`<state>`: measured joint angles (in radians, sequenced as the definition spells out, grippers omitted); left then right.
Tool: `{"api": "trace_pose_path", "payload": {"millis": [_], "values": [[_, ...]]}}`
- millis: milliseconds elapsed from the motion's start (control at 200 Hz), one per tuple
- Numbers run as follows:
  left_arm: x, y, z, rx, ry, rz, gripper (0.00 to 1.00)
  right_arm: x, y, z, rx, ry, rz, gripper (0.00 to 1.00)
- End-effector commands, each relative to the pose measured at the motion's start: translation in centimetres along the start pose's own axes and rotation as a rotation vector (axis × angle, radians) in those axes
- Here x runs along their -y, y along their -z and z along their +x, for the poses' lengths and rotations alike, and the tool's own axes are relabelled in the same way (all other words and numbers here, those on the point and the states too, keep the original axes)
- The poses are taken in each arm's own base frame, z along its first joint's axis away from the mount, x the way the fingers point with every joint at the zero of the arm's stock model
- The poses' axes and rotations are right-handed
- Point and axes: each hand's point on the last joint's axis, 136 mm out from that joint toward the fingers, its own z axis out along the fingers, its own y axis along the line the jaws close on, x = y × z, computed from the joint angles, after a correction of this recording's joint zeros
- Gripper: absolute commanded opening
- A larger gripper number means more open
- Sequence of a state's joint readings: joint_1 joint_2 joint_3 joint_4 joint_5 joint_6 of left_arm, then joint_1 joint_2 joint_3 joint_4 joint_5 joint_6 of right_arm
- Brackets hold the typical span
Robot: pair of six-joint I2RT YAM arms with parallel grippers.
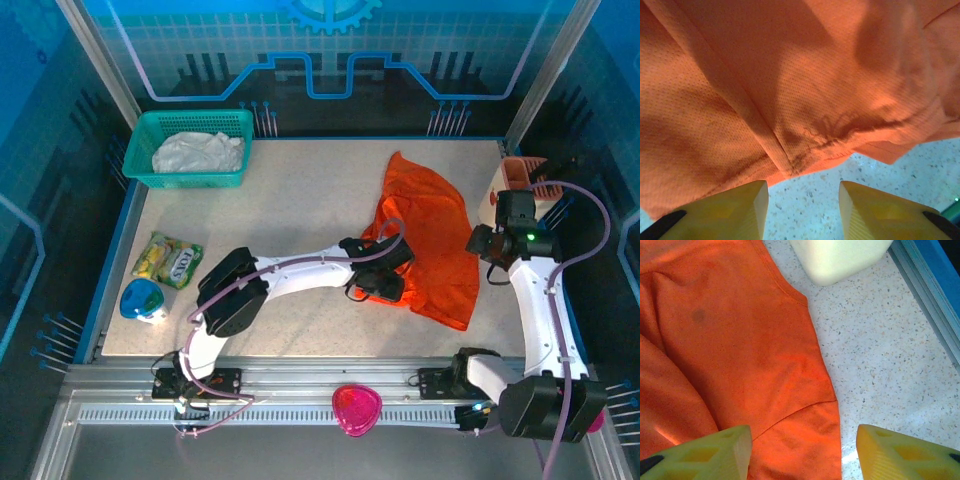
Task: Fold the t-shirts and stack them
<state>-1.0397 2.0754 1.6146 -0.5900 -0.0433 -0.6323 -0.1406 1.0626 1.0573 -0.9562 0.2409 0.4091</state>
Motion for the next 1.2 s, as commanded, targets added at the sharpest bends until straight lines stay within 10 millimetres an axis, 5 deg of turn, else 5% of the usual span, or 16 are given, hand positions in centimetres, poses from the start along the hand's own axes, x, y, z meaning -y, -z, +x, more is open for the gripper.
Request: {"api": "trace_pose_path", "payload": {"millis": [0, 355, 570, 706, 826, 971, 1196], "values": [[0.0, -1.2, -0.5, -0.011, 0.042, 0.014, 0.42, -0.3, 0.6, -0.5, 0.021, 0.0, -0.039, 0.58], [0.6, -2.8, -1.1, -0.013, 0.067, 0.077, 0.39, -0.3, 0.3, -0.2, 0.011, 0.002, -0.049, 0.55], [0.8, -2.8, -1.3, -0.006, 0.073, 0.089, 0.24, -0.3, 0.1, 0.0, 0.005, 0.006, -0.048, 0.54], [0.6, -2.2, -1.5, 0.017, 0.075, 0.076, 0.0, -0.3, 0.1, 0.0, 0.006, 0.008, -0.052, 0.54], [-0.3, 0.2, -2.7, 0.071, 0.045, 0.019, 0.0, -0.5, 0.0, 0.2, -0.001, 0.01, -0.059, 0.53], [-4.8, 6.3, -6.3, 0.177, -0.017, -0.172, 0.0, -1.4, -0.6, 0.8, -0.035, 0.013, -0.11, 0.52], [-17.6, 16.8, -12.2, 0.264, -0.047, -0.631, 0.0, -3.6, -2.1, 3.3, -0.111, 0.05, -0.162, 0.51]]}}
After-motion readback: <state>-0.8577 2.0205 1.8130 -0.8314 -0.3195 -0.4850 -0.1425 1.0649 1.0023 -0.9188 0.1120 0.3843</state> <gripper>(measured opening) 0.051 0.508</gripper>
